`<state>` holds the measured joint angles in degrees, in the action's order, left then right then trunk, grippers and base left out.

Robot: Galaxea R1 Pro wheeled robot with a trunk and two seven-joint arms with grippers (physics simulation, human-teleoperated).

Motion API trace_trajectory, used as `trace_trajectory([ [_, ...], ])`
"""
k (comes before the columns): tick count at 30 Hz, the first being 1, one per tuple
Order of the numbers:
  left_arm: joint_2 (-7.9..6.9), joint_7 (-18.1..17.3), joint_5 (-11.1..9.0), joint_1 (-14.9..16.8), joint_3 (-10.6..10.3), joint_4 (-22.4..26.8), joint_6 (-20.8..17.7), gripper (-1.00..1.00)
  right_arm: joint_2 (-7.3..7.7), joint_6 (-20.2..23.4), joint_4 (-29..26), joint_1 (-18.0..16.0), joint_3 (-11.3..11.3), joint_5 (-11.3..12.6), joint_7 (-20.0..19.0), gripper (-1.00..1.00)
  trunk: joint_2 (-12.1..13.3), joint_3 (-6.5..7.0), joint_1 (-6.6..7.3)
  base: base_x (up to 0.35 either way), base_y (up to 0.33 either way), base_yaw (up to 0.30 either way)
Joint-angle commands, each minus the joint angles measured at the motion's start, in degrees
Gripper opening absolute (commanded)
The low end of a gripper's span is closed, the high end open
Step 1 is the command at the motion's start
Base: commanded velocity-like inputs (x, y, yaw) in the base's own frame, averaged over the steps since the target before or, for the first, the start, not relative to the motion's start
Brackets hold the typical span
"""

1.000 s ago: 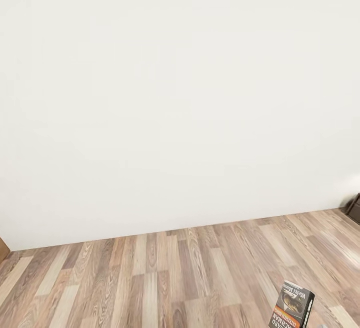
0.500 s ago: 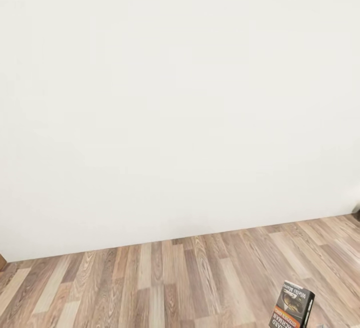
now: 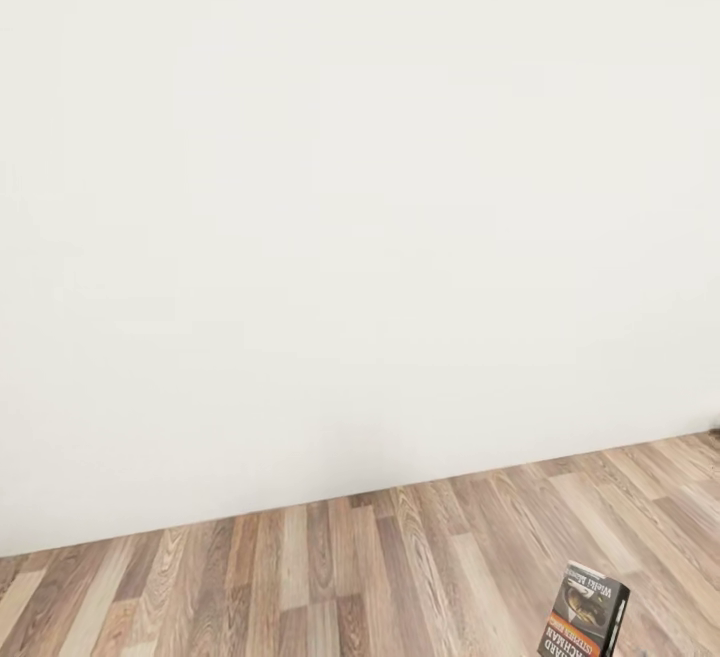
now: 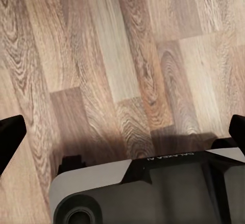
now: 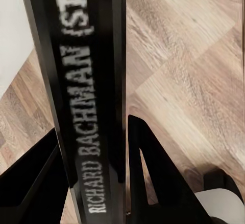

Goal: In the bedroom, move the book from the bed onto either nightstand, and place the two sandals side by side next to the bed.

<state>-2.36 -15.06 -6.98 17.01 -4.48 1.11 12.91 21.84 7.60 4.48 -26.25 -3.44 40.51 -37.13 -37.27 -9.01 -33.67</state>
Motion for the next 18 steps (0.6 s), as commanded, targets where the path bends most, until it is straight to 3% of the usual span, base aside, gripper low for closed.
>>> trace_trajectory([
  [1, -0.04, -0.2, -0.6, 0.0, -0.5, -0.1, 0.2, 1.0, 0.01, 0.3, 0.2, -0.1, -0.3, 0.6, -0.3, -1.0, -0.1, -0.09, -0.02, 0.045, 0.042, -0.249],
  [8, -0.1, -0.2, -0.6, 0.0, -0.4, 0.0, 0.2, 1.0, 0.0, 0.3, 0.2, -0.1, -0.3, 0.6, -0.3, -1.0, -0.1, -0.09, -0.02, 0.061, 0.014, -0.17],
  [18, -0.1, -0.2, -0.7, 0.0, -0.4, 0.0, 0.2, 1.0, 0.01, 0.3, 0.2, -0.1, -0.3, 0.6, -0.3, -1.0, -0.1, -0.09, -0.02, 0.297, 0.001, -0.013],
])
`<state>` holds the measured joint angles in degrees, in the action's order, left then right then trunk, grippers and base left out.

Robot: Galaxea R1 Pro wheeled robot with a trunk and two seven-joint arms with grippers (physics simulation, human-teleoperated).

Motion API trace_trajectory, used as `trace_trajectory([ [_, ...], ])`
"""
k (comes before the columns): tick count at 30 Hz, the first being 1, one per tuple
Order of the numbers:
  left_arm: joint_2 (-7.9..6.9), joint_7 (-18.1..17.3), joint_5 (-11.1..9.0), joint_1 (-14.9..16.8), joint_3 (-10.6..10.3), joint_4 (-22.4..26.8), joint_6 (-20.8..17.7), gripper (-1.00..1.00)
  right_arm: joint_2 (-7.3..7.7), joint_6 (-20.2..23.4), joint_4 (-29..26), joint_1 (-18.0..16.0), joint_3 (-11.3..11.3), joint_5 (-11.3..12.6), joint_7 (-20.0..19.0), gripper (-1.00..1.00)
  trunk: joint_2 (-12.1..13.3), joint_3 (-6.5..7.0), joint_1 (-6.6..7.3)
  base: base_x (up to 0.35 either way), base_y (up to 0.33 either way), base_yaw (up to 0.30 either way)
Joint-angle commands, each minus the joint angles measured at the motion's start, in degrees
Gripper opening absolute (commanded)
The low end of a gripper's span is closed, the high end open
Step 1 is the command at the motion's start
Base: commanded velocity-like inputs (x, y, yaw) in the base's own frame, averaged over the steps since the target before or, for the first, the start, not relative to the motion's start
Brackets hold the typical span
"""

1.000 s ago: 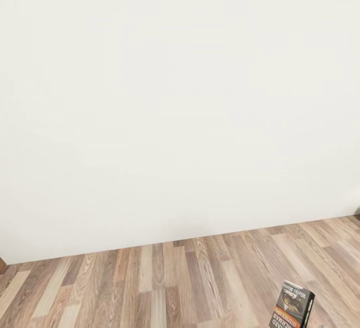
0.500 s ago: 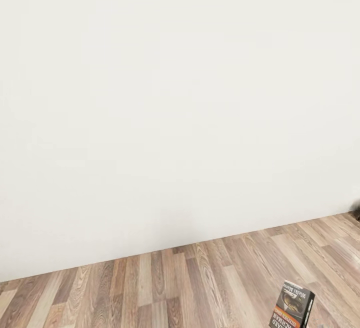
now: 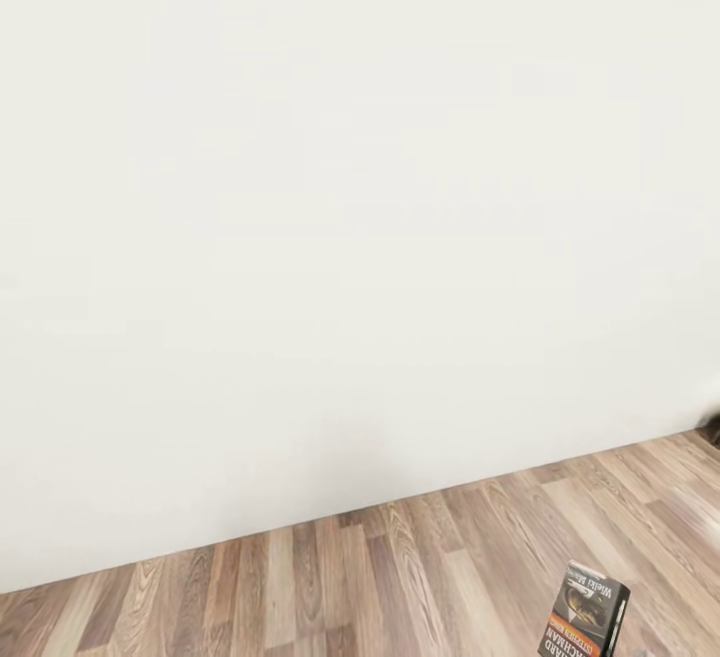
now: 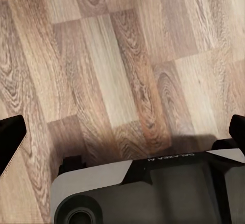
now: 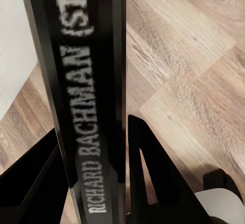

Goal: In the bedroom, move the book from the bed onto either nightstand, and place the two sandals side by side next to the bed.

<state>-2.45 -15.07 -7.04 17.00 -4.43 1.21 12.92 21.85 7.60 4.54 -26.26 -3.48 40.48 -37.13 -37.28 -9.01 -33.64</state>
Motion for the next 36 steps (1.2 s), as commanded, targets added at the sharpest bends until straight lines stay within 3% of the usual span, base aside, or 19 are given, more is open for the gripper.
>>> trace_trajectory([
  [1, -0.02, -0.2, -0.6, 0.1, -0.4, -0.1, 0.2, 1.0, 0.02, 0.3, 0.2, -0.1, -0.3, 0.7, -0.3, -1.0, -0.1, -0.09, -0.05, 0.328, 0.0, -0.001],
  [14, -0.02, -0.2, -0.6, 0.1, -0.4, -0.1, 0.2, 1.0, -0.02, 0.3, 0.1, -0.1, -0.3, 0.7, -0.3, -1.0, -0.1, -0.09, -0.05, 0.307, 0.0, -0.015],
  [36, -0.02, -0.2, -0.5, 0.1, -0.5, -0.1, 0.2, 1.0, -0.04, 0.3, 0.1, -0.1, -0.3, 0.6, -0.3, -1.0, -0.1, -0.09, -0.05, 0.015, 0.0, -0.264],
])
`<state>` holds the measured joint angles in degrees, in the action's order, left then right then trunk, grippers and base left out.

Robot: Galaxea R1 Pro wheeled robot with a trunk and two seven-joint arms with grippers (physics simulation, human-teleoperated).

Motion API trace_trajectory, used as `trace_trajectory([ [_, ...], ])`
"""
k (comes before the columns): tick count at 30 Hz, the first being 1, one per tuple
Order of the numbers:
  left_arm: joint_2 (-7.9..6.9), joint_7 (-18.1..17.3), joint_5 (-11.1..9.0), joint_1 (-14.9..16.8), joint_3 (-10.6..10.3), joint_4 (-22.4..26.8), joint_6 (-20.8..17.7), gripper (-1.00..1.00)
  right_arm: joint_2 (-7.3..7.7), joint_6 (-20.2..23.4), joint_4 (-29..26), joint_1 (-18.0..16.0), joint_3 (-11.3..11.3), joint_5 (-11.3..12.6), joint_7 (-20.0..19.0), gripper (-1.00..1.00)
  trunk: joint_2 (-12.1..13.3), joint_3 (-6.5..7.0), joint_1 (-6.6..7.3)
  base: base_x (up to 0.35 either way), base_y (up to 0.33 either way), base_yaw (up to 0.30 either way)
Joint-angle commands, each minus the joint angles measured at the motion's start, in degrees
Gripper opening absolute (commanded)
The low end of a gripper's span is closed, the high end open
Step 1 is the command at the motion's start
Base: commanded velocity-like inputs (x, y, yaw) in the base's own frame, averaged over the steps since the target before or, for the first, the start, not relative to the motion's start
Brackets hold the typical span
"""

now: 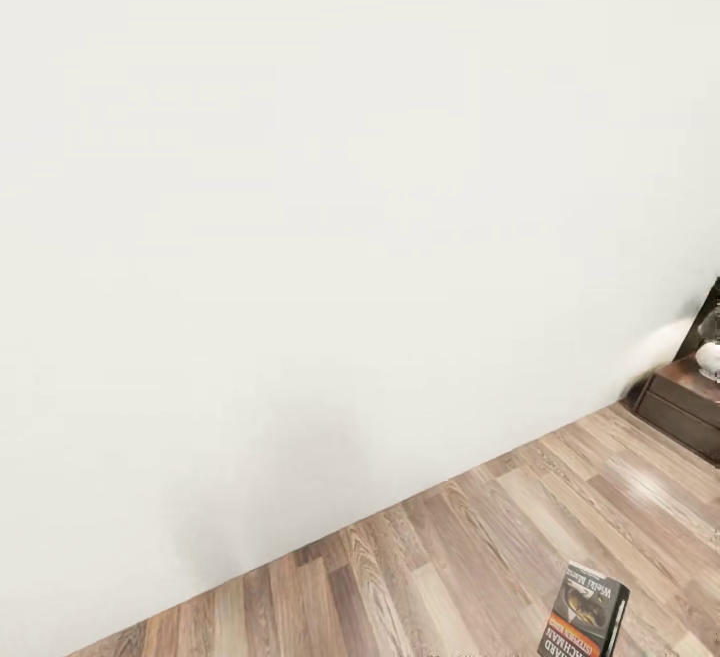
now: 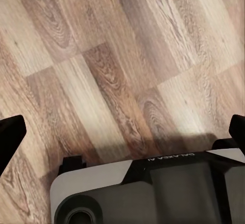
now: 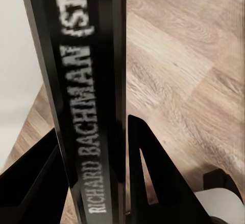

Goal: In the bedroom, move the book from the bed onto either nightstand, and place the two sandals side by side next to the bed.

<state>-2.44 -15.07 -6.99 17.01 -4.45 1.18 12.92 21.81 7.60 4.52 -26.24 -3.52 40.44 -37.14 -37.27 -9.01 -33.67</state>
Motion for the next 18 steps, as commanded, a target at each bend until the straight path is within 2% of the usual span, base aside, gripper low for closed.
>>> trace_trajectory([
  [1, -0.02, -0.2, -0.6, 0.0, -0.5, -0.1, 0.2, 1.0, 0.03, 0.3, 0.2, -0.1, -0.3, 0.7, -0.3, -1.0, -0.1, -0.09, -0.02, 0.088, 0.0, -0.217],
  [5, -0.02, -0.2, -0.6, 0.0, -0.5, 0.0, 0.2, 1.0, 0.06, 0.3, 0.2, -0.1, -0.3, 0.7, -0.3, -1.0, -0.1, -0.09, -0.02, 0.228, 0.0, -0.093],
  [18, -0.02, -0.2, -0.6, 0.0, -0.5, 0.0, 0.2, 1.0, 0.02, 0.3, 0.2, -0.1, -0.3, 0.7, -0.3, -1.0, -0.1, -0.09, -0.02, 0.323, 0.0, -0.004],
])
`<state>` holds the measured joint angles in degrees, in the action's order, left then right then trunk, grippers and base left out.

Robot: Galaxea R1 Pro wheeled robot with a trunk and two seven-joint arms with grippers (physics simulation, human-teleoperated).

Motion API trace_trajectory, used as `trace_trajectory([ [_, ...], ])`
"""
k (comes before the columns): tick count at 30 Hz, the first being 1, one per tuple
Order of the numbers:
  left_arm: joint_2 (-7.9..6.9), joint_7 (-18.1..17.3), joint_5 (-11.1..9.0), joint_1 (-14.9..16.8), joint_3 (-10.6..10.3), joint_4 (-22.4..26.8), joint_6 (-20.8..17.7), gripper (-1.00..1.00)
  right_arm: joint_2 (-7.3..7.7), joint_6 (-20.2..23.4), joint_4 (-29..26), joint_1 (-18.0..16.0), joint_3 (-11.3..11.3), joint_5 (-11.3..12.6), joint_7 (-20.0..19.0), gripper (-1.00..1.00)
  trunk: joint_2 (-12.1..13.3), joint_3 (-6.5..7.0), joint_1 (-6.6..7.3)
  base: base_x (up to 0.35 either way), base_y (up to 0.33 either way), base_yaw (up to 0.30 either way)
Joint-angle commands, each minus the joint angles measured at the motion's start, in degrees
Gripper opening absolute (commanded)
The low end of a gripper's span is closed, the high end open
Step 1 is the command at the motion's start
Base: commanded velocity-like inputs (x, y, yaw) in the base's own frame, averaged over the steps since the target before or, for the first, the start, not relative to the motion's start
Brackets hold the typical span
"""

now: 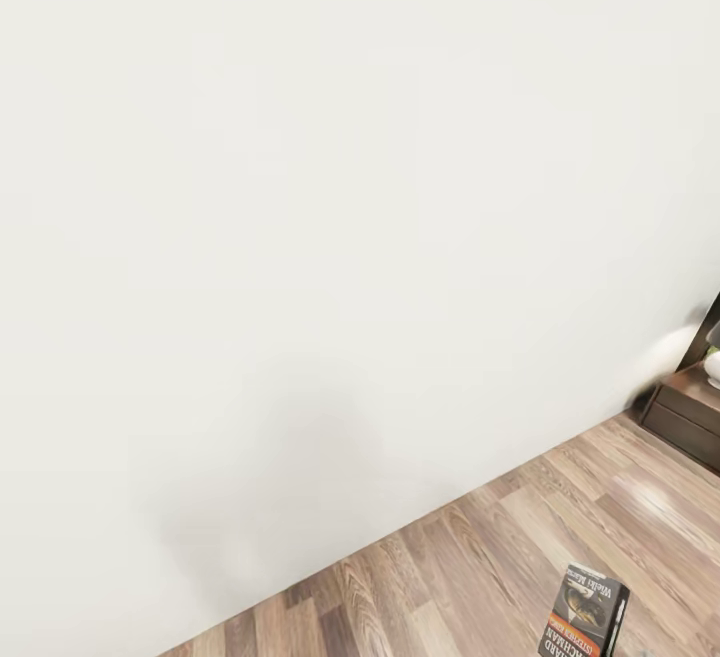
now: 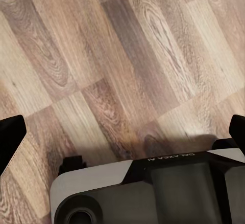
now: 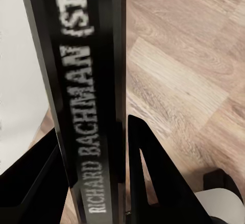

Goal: In the bedroom, move the book from the bed onto either nightstand, and place the two sandals side by side next to the bed.

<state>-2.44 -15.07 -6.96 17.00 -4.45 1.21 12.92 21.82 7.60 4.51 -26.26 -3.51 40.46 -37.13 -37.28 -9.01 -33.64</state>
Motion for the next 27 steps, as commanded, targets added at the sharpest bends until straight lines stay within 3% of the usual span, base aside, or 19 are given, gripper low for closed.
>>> trace_trajectory([
  [1, -0.02, -0.2, -0.6, 0.1, -0.5, -0.1, 0.2, 1.0, 0.0, 0.3, 0.2, -0.1, -0.3, 0.7, -0.3, -1.0, -0.1, -0.09, -0.05, 0.328, 0.0, 0.0],
  [9, -0.02, -0.2, -0.6, 0.1, -0.5, -0.1, 0.2, 1.0, 0.02, 0.3, 0.2, -0.1, -0.3, 0.7, -0.3, -1.0, -0.1, -0.09, -0.05, 0.163, 0.0, -0.1],
  [27, 0.07, -0.2, -0.6, 0.1, -0.6, -0.1, 0.2, 1.0, 0.03, 0.3, 0.2, -0.1, -0.3, 0.7, -0.3, -1.0, -0.1, -0.09, -0.05, 0.005, 0.001, -0.294],
])
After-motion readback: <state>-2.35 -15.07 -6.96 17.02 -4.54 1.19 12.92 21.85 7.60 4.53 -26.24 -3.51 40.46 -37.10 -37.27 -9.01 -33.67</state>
